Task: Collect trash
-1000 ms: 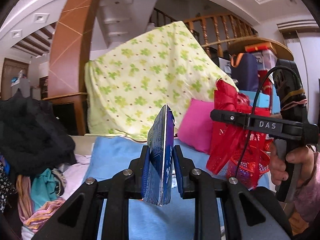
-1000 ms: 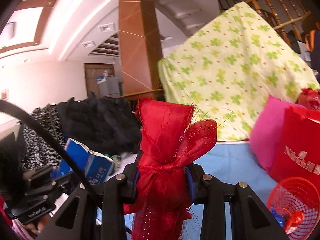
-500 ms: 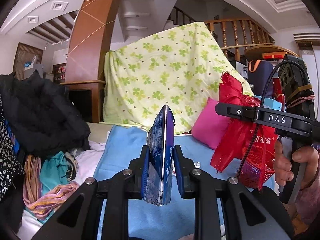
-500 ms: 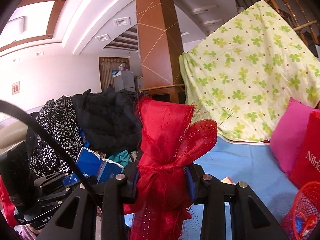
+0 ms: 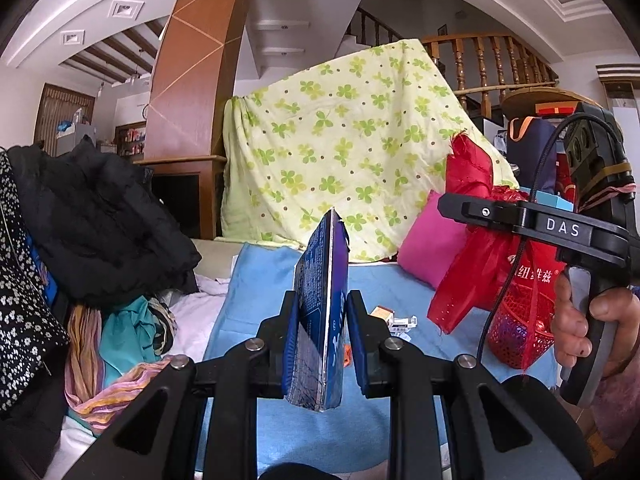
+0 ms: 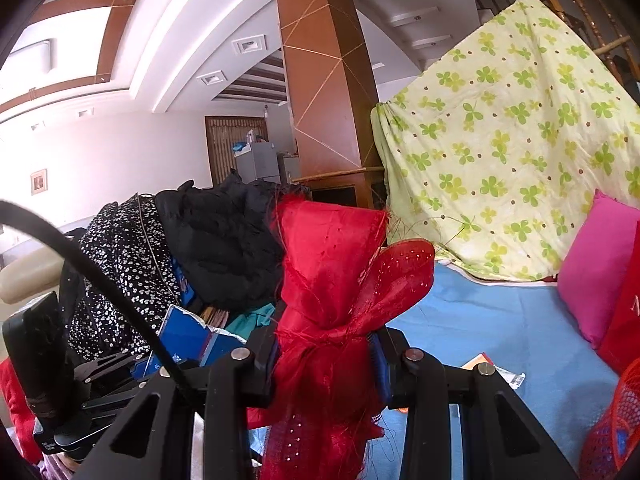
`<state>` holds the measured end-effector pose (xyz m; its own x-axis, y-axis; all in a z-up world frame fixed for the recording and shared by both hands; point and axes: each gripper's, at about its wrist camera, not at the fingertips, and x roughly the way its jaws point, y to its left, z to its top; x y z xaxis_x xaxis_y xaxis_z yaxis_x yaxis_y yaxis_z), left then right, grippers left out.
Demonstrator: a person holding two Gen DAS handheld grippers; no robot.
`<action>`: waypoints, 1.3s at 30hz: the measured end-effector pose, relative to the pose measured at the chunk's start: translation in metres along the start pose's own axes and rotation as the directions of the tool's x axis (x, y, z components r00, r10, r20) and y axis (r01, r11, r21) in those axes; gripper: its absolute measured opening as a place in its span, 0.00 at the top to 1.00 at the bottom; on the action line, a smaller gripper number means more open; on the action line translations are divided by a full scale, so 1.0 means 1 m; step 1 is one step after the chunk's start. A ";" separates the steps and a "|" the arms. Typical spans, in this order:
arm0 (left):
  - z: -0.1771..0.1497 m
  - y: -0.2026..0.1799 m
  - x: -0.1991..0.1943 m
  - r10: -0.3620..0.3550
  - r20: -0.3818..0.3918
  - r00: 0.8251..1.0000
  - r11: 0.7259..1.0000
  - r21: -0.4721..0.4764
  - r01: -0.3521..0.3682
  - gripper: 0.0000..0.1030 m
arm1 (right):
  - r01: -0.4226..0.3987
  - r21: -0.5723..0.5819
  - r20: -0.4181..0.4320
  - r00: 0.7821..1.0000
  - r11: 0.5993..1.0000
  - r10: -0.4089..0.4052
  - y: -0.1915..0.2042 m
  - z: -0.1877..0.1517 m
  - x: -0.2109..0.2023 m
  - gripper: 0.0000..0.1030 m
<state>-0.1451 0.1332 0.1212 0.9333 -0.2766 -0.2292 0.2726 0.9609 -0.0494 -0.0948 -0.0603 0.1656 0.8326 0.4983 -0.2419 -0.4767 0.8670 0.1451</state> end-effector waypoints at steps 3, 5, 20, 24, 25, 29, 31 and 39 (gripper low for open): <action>0.002 -0.004 -0.001 -0.008 0.005 1.000 1.000 -0.001 0.008 0.75 | -0.004 -0.014 0.019 1.000 1.000 0.005 0.003 0.004 -0.006 0.63; 0.004 -0.007 0.001 -0.009 0.003 1.000 1.000 0.002 0.009 0.75 | -0.009 -0.019 0.028 1.000 1.000 0.009 0.003 0.006 -0.009 0.63; 0.012 -0.078 0.045 -0.109 -0.080 0.991 0.990 0.085 0.116 0.75 | 0.079 0.058 0.083 0.993 0.995 -0.083 -0.061 -0.007 -0.059 0.63; 0.015 -0.106 0.057 -0.141 -0.103 0.985 0.981 0.122 0.153 0.75 | 0.124 0.108 0.105 0.985 0.986 -0.135 -0.093 -0.012 -0.084 0.63; 0.016 -0.110 0.060 -0.147 -0.108 0.983 0.979 0.124 0.160 0.75 | 0.134 0.121 0.110 0.983 0.984 -0.148 -0.102 -0.012 -0.090 0.63; 0.020 -0.128 0.072 -0.177 -0.137 0.975 0.974 0.120 0.194 0.75 | 0.180 0.183 0.133 0.969 0.966 -0.206 -0.136 -0.016 -0.121 0.63; 0.022 -0.137 0.077 -0.197 -0.153 0.969 0.970 0.116 0.215 0.75 | 0.207 0.206 0.153 0.959 0.956 -0.240 -0.151 -0.017 -0.139 0.63; 0.028 -0.175 0.097 -0.269 -0.201 0.942 0.948 0.118 0.296 0.75 | 0.309 0.326 0.221 0.894 0.893 -0.390 -0.213 -0.030 -0.218 0.63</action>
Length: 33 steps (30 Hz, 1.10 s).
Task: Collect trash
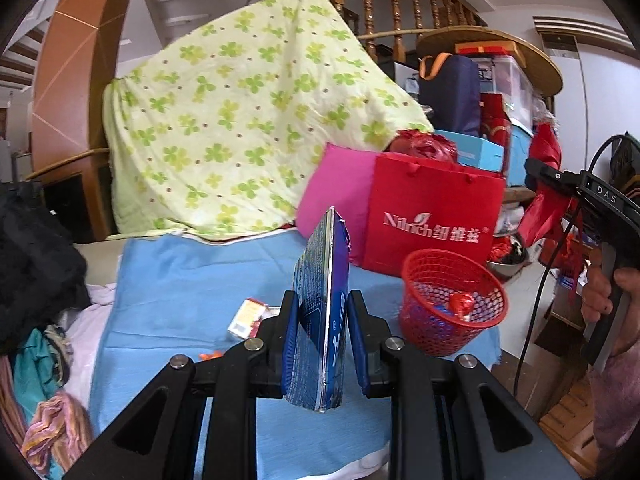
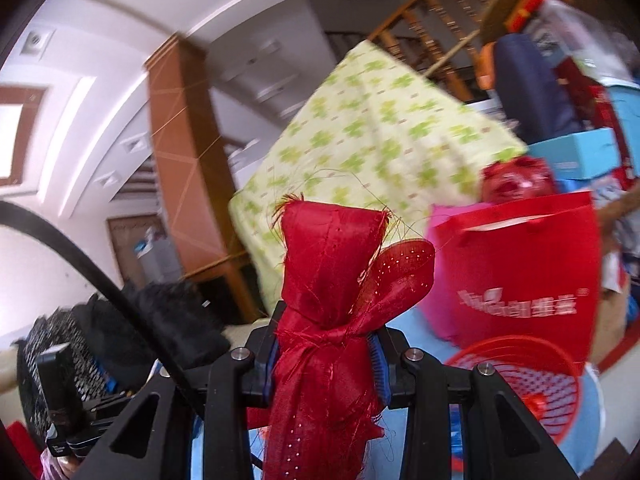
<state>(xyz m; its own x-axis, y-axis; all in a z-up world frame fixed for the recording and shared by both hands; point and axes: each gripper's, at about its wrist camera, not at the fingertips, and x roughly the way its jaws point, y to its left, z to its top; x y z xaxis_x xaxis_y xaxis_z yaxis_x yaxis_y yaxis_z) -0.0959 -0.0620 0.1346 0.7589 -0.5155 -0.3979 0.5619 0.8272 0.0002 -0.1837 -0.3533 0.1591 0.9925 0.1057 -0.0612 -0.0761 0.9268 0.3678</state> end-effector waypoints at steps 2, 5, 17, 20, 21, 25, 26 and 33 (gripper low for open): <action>0.003 -0.008 0.007 -0.038 -0.006 0.999 0.999 -0.002 0.038 0.74 | 0.038 0.030 0.025 0.999 0.999 -0.039 -0.021 0.005 -0.013 0.63; 0.011 -0.023 0.023 -0.092 -0.019 0.996 0.996 -0.006 0.092 0.74 | 0.085 0.071 0.054 0.995 0.994 -0.089 -0.049 0.011 -0.029 0.63; 0.050 -0.101 0.124 -0.278 -0.096 0.956 0.959 0.019 0.281 0.72 | 0.172 0.158 0.039 0.983 0.972 -0.180 -0.132 0.015 -0.023 0.62; 0.057 -0.124 0.156 -0.314 -0.125 0.941 0.947 0.023 0.319 0.65 | 0.171 0.191 0.023 0.984 0.966 -0.179 -0.156 0.014 -0.005 0.61; 0.057 -0.131 0.168 -0.320 -0.134 0.938 0.945 0.027 0.326 0.64 | 0.179 0.205 0.019 0.982 0.962 -0.186 -0.166 0.013 0.002 0.61; 0.054 -0.154 0.208 -0.321 -0.175 0.931 0.942 0.041 0.333 0.30 | 0.188 0.289 -0.020 0.982 0.939 -0.190 -0.202 0.003 0.032 0.48; 0.050 -0.157 0.217 -0.313 -0.180 0.933 0.945 0.035 0.324 0.30 | 0.200 0.308 -0.046 0.980 0.930 -0.195 -0.210 -0.003 0.041 0.38; 0.022 -0.129 0.215 -0.250 -0.243 0.937 0.965 0.013 0.261 0.30 | 0.216 0.378 -0.178 0.971 0.900 -0.158 -0.231 -0.042 0.058 0.37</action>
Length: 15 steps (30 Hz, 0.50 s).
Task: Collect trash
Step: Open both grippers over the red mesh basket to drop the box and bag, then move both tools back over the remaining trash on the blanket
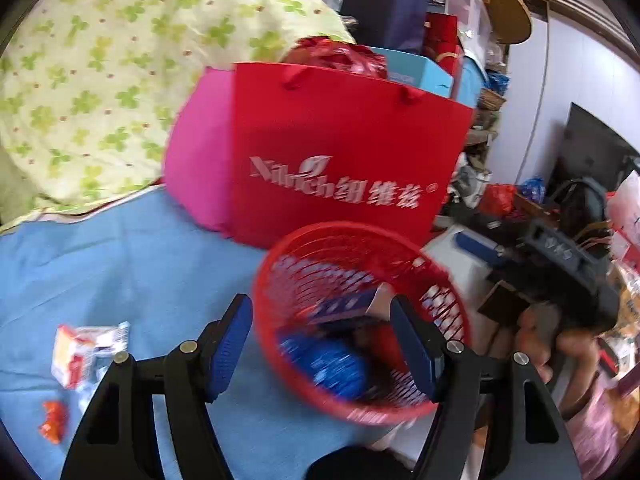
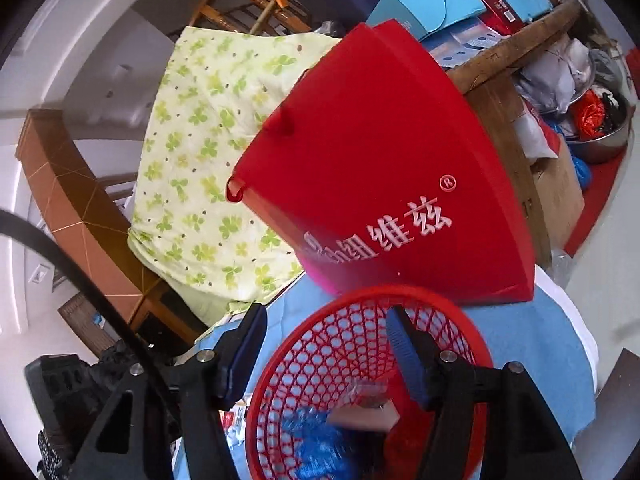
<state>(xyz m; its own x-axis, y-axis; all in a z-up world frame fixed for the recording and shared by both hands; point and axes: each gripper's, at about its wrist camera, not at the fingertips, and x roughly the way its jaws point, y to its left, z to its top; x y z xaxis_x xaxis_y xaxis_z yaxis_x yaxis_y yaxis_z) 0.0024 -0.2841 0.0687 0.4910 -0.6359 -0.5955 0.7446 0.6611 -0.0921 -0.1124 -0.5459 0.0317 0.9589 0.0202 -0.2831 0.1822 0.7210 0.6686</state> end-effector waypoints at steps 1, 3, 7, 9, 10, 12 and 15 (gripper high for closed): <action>-0.007 0.007 -0.009 0.019 0.001 1.000 1.000 -0.002 -0.019 0.30 | 0.001 -0.014 0.004 1.000 1.000 0.000 0.002 -0.002 -0.003 0.37; -0.027 0.026 -0.027 0.064 -0.001 0.998 0.998 -0.011 -0.064 0.30 | -0.005 -0.054 0.017 1.000 0.999 0.006 0.012 -0.006 -0.017 0.37; -0.075 0.077 -0.071 0.186 -0.029 0.982 0.978 -0.096 -0.187 0.30 | -0.075 -0.135 0.020 0.997 0.988 0.078 0.047 -0.013 -0.033 0.37; -0.102 0.110 -0.097 0.274 -0.050 0.961 0.946 -0.168 -0.278 0.30 | -0.121 -0.187 -0.007 0.992 0.975 0.122 0.076 -0.018 -0.031 0.37; -0.112 0.122 -0.107 0.302 -0.055 0.952 0.931 -0.196 -0.307 0.30 | -0.140 -0.206 -0.020 0.990 0.969 0.139 0.087 -0.021 -0.029 0.37; -0.130 0.147 -0.128 0.360 -0.066 0.931 0.896 -0.253 -0.365 0.30 | -0.204 -0.262 -0.068 0.979 0.943 0.193 0.121 -0.033 -0.022 0.37; -0.155 0.183 -0.159 0.446 -0.076 0.892 0.837 -0.318 -0.446 0.30 | -0.285 -0.309 -0.151 0.957 0.908 0.249 0.160 -0.054 -0.003 0.37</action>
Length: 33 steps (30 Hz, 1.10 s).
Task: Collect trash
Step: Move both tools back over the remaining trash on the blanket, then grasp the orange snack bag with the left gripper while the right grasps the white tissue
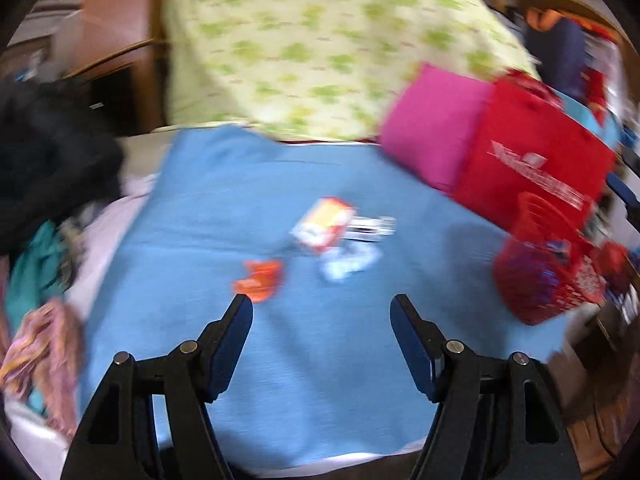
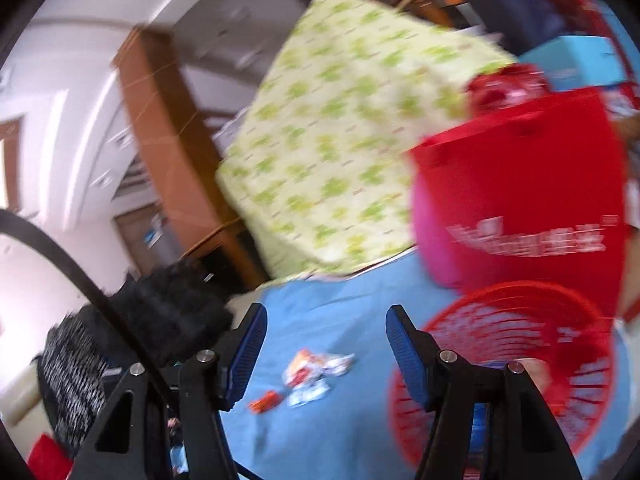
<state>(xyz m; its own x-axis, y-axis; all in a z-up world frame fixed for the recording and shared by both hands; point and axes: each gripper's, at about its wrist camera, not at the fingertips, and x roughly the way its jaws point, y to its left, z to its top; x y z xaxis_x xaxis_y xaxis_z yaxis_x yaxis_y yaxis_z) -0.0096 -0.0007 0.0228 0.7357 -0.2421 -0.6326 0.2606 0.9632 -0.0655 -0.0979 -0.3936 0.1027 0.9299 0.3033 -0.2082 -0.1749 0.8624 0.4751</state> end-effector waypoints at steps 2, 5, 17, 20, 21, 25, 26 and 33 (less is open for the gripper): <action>-0.004 0.024 0.001 0.028 0.002 1.000 0.999 -0.034 -0.028 0.30 | -0.033 -0.033 -0.063 0.998 0.999 0.031 0.020 -0.010 0.027 0.37; -0.009 0.048 0.016 0.042 -0.018 0.999 0.996 -0.083 -0.043 0.30 | -0.042 -0.059 -0.190 0.981 0.997 0.030 0.038 -0.034 0.076 0.37; -0.015 0.068 0.107 0.037 -0.152 0.988 0.994 -0.094 -0.052 0.30 | 0.039 0.065 -0.547 0.837 0.997 0.003 0.019 -0.116 0.255 0.42; -0.006 0.069 0.129 0.005 -0.177 0.984 0.996 -0.092 -0.021 0.30 | 0.095 0.132 -0.606 0.795 0.987 0.005 0.005 -0.138 0.295 0.53; -0.003 0.067 0.137 -0.006 -0.180 0.984 0.996 -0.087 -0.010 0.30 | 0.119 0.167 -0.626 0.780 0.979 0.012 -0.003 -0.148 0.312 0.56; 0.008 0.063 0.166 -0.047 -0.198 0.979 0.996 -0.082 0.031 0.35 | 0.207 0.242 -0.657 0.754 0.948 0.004 -0.023 -0.169 0.346 0.57; 0.012 0.061 0.174 -0.068 -0.203 0.977 0.995 -0.086 0.051 0.37 | 0.220 0.253 -0.660 0.752 0.942 0.002 -0.026 -0.173 0.352 0.60; 0.016 0.052 0.212 -0.107 -0.283 0.953 0.991 -0.107 0.079 0.62 | 0.224 0.230 -0.638 0.770 0.947 -0.027 -0.026 -0.173 0.363 0.76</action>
<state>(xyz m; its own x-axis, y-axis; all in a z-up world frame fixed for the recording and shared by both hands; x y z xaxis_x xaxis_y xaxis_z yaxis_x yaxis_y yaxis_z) 0.1699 -0.0038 -0.1027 0.4961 -0.3006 -0.8146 0.2493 0.9480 -0.1980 0.1880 -0.2356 -0.1327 0.5144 0.4686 -0.7182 0.1171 0.7913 0.6002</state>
